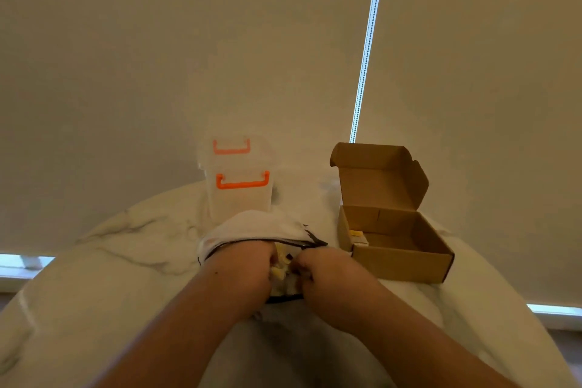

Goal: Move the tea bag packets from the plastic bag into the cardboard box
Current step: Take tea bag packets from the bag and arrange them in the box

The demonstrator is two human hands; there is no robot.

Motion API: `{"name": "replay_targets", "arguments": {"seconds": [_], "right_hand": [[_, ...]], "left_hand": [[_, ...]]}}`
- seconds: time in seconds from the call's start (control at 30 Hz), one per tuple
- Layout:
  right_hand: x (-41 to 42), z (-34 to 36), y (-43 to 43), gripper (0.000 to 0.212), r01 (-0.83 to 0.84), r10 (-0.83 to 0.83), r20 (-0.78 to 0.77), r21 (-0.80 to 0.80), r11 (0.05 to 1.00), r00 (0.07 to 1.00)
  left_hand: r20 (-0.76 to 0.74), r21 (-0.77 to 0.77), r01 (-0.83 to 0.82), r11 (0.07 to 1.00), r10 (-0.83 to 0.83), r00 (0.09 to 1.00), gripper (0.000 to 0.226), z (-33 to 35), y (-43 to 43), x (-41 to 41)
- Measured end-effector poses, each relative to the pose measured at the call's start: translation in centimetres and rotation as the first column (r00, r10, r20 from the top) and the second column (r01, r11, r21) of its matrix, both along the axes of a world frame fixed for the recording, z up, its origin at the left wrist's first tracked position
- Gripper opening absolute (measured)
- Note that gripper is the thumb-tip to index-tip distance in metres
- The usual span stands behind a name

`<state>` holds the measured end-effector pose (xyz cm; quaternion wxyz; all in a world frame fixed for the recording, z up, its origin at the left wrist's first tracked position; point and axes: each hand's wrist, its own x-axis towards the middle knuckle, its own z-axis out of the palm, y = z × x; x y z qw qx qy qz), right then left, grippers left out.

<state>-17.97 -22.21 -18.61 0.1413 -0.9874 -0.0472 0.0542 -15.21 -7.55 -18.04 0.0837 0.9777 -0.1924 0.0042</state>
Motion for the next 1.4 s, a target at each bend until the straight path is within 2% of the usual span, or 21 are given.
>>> {"name": "replay_targets", "arguments": {"seconds": [0.1,0.2,0.33,0.5,0.7,0.87,0.93,1.0,1.1,1.17,1.27,1.33,1.4], "right_hand": [[0.0,-0.6,0.0,0.037,0.0,0.0,-0.02,-0.015,1.0,1.0],[-0.2,-1.3,-0.3,0.031,0.027,-0.029,0.019,0.087,0.996,0.999],[-0.2,-1.5,-0.6,0.037,0.03,-0.033,0.032,0.111,0.993,0.999],[-0.8,-1.4,-1.3,0.044,-0.022,-0.023,0.196,0.224,0.974,0.98],[-1.4,-1.3,-1.0,0.018,-0.104,-0.035,0.286,0.458,0.883,0.958],[-1.6,-0.6,-1.4,0.01,-0.057,-0.08,0.302,0.419,0.906,0.95],[-2.1,0.4,-2.0,0.005,-0.068,-0.102,0.285,0.531,0.845,0.953],[-2.6,1.7,-3.0,0.005,-0.105,-0.113,0.263,0.69,0.716,0.958],[-2.3,2.8,-5.8,0.007,-0.09,-0.296,0.331,0.789,0.608,0.896],[-1.1,2.8,-8.3,0.008,0.059,-0.486,0.328,0.779,0.625,0.81],[1.1,1.6,-11.7,0.008,0.341,-0.617,0.339,0.601,0.723,0.71],[2.5,1.0,-12.6,0.008,0.424,-0.623,0.357,0.496,0.758,0.696],[4.0,1.3,-12.9,0.007,0.493,-0.608,0.322,0.374,0.786,0.726]], "left_hand": [[-0.01,0.033,0.086,0.996,-0.086,0.996,0.029,-0.6,0.9,-0.1],[-0.024,0.08,0.125,0.989,-0.124,0.992,0.031,-0.6,0.8,0.0],[-0.009,0.036,0.103,0.994,-0.103,0.995,0.029,-0.5,1.1,0.5],[0.102,-0.022,0.081,0.996,-0.078,0.992,0.018,-0.3,1.2,1.1],[0.174,-0.129,0.117,0.985,-0.093,0.98,0.019,0.1,0.8,0.6],[0.074,-0.316,0.108,0.943,-0.088,0.993,0.026,0.9,0.5,0.3],[0.075,-0.438,0.094,0.894,-0.068,0.995,0.027,0.6,0.8,0.4],[0.033,-0.523,0.062,0.85,-0.053,0.998,0.027,0.2,1.2,0.6],[-0.021,-0.563,0.012,0.826,-0.029,0.999,0.03,-0.3,1.4,1.0],[-0.01,-0.561,0.008,0.828,-0.016,1.0,0.032,-0.5,1.4,1.2],[0.027,-0.537,0.012,0.844,0.003,1.0,0.037,-0.6,1.4,1.1],[0.059,-0.533,0.024,0.846,0.009,0.998,0.04,-0.7,1.2,1.0],[0.086,-0.523,0.029,0.852,0.019,0.996,0.042,-0.9,1.1,1.0]]}}
